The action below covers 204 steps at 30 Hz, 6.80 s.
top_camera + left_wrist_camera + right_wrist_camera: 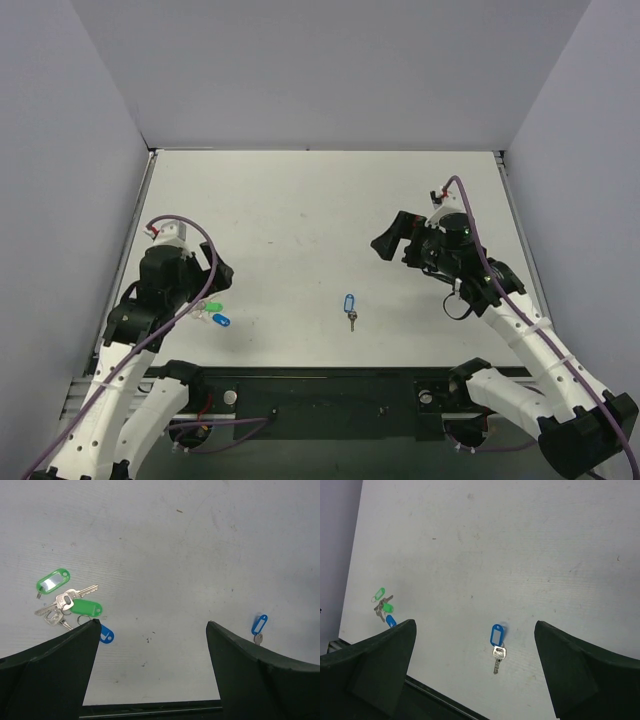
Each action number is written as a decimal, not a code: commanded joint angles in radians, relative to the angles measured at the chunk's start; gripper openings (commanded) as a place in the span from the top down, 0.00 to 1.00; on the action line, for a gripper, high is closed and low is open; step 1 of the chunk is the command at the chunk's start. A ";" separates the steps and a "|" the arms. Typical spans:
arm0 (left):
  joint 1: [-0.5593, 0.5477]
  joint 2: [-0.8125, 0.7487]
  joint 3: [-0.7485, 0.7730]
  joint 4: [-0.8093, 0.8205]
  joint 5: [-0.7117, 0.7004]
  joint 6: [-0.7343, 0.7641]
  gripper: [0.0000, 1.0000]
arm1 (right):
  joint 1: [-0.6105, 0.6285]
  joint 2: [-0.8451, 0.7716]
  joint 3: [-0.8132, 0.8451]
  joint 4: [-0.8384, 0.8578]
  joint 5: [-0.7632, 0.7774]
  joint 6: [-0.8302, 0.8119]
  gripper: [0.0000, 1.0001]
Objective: Remove the keys from the keyring
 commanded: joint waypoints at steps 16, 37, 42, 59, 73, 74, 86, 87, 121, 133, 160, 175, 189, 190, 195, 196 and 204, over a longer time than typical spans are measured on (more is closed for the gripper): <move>-0.081 0.187 -0.019 0.151 0.112 -0.024 0.02 | -0.005 -0.098 0.031 -0.301 0.104 -0.042 0.00; -0.364 0.669 0.016 0.730 0.574 0.088 0.14 | -0.057 -0.222 -0.044 -0.410 -0.049 0.047 0.00; -0.403 0.845 0.089 0.785 0.574 0.094 0.16 | -0.063 -0.260 -0.041 -0.439 -0.060 0.057 0.00; -0.492 1.172 0.247 0.869 0.645 0.102 0.27 | -0.068 -0.360 -0.044 -0.449 -0.129 0.067 0.00; -0.543 1.243 0.230 0.905 0.645 0.082 0.38 | -0.066 -0.359 -0.028 -0.445 -0.142 0.063 0.00; -0.543 1.240 0.225 0.908 0.642 0.082 0.40 | -0.066 -0.357 -0.026 -0.445 -0.141 0.063 0.00; -0.567 1.217 0.199 0.906 0.608 0.085 0.53 | -0.068 -0.343 -0.026 -0.444 -0.144 0.063 0.00; -0.567 1.220 0.199 0.905 0.607 0.085 0.53 | -0.066 -0.346 -0.024 -0.444 -0.144 0.063 0.00; -0.595 0.809 0.513 0.576 0.715 0.103 1.00 | -0.071 -0.322 0.127 -0.009 -0.222 0.304 0.00; -0.587 0.761 0.768 0.624 0.930 -0.012 1.00 | -0.097 -0.158 0.333 0.444 -0.377 0.608 0.04; -0.478 0.850 0.920 1.642 1.015 -0.834 1.00 | 0.072 -0.003 0.298 1.047 -0.399 0.990 0.07; -0.490 0.988 1.089 1.834 0.959 -1.023 1.00 | 0.222 0.042 0.370 0.989 -0.382 0.903 0.10; -0.449 0.964 1.032 1.814 0.950 -0.987 1.00 | 0.254 0.031 0.385 0.946 -0.365 0.870 0.19; -0.449 0.961 1.029 1.822 0.949 -0.989 1.00 | 0.256 0.031 0.385 0.944 -0.362 0.872 0.20; -0.428 0.947 0.994 1.834 0.938 -0.991 1.00 | 0.259 0.029 0.388 0.941 -0.356 0.869 0.25; -0.425 0.941 0.988 1.836 0.930 -0.989 1.00 | 0.261 0.031 0.388 0.941 -0.356 0.869 0.26; -0.391 0.910 0.926 1.846 0.912 -0.984 1.00 | 0.265 0.025 0.376 0.924 -0.345 0.860 0.32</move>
